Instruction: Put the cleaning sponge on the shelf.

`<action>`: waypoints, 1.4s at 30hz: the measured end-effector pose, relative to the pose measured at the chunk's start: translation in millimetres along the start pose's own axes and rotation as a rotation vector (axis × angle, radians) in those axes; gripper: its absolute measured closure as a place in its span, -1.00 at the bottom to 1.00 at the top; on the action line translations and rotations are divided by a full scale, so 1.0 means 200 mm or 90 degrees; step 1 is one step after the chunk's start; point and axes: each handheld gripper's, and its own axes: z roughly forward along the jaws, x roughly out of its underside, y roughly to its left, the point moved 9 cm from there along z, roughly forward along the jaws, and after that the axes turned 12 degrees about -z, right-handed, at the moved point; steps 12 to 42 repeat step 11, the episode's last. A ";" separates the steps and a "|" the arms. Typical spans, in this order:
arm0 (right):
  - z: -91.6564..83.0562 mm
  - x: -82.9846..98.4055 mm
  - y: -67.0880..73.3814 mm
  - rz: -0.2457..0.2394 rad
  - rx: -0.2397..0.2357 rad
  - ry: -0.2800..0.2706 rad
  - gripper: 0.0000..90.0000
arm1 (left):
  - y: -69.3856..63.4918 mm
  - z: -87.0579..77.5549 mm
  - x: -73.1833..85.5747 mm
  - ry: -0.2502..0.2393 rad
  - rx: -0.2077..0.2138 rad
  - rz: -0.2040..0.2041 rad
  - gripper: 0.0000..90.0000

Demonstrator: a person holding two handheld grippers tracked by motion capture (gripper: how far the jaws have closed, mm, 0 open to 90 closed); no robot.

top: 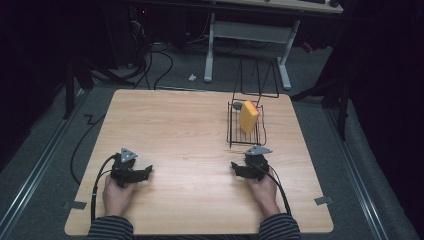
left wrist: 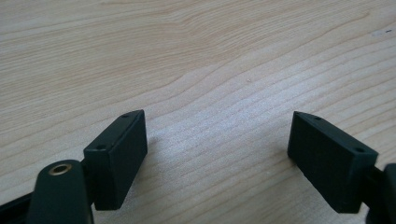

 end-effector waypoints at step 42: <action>0.00 0.00 0.00 -0.001 -0.001 0.000 -0.30 | 0.00 0.00 0.00 0.000 0.000 0.000 -0.54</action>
